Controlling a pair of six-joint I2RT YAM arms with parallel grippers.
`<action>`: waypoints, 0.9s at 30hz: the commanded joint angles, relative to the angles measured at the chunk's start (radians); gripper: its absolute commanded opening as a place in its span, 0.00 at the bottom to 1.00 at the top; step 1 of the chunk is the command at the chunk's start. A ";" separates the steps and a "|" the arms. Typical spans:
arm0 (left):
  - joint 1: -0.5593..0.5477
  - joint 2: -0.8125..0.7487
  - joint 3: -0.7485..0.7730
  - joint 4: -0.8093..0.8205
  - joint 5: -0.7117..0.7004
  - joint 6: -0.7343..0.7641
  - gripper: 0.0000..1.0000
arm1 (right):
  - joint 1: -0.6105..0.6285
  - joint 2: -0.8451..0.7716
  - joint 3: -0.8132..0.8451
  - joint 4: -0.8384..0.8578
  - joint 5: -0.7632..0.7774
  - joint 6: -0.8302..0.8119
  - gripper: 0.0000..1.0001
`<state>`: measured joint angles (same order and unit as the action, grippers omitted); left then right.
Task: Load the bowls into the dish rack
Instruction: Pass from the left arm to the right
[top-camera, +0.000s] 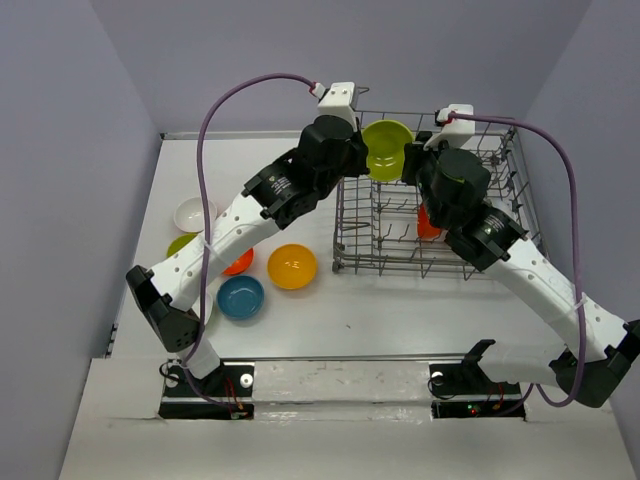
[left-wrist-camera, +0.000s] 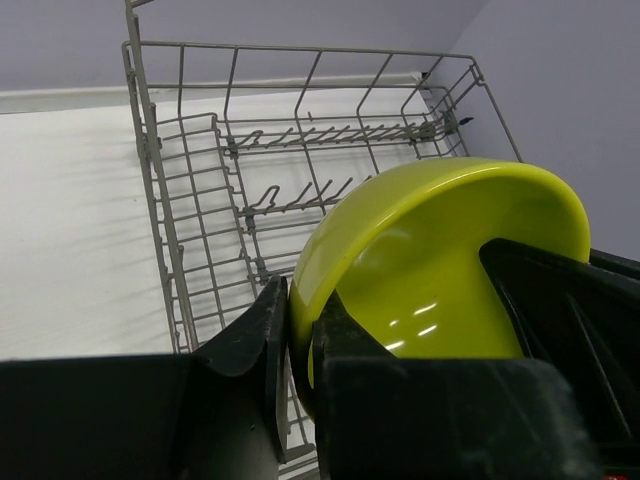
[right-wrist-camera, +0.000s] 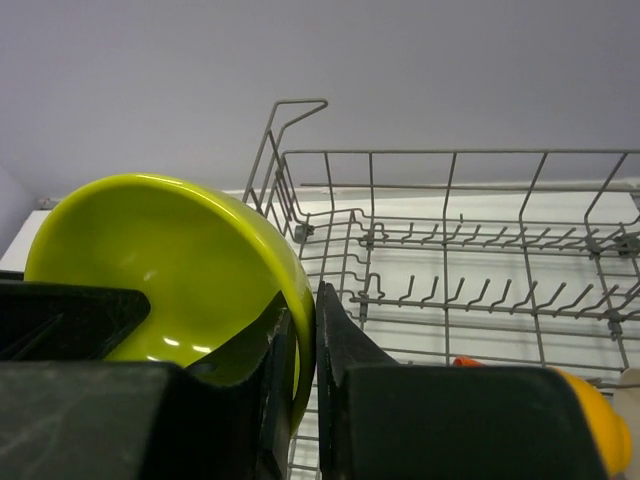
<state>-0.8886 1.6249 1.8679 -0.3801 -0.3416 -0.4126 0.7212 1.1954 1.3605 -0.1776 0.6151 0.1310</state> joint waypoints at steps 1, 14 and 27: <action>-0.013 -0.019 0.088 0.049 0.052 -0.009 0.00 | 0.000 -0.023 -0.004 0.069 0.014 -0.015 0.01; -0.058 -0.039 0.097 0.070 0.010 0.052 0.71 | 0.000 -0.008 0.057 0.012 0.120 0.007 0.01; -0.067 -0.089 0.191 -0.008 -0.230 0.095 0.85 | 0.000 0.058 0.247 -0.212 0.319 0.027 0.01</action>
<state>-0.9535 1.6207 2.0083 -0.3702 -0.4042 -0.3374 0.7204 1.2339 1.4841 -0.3355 0.8104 0.1356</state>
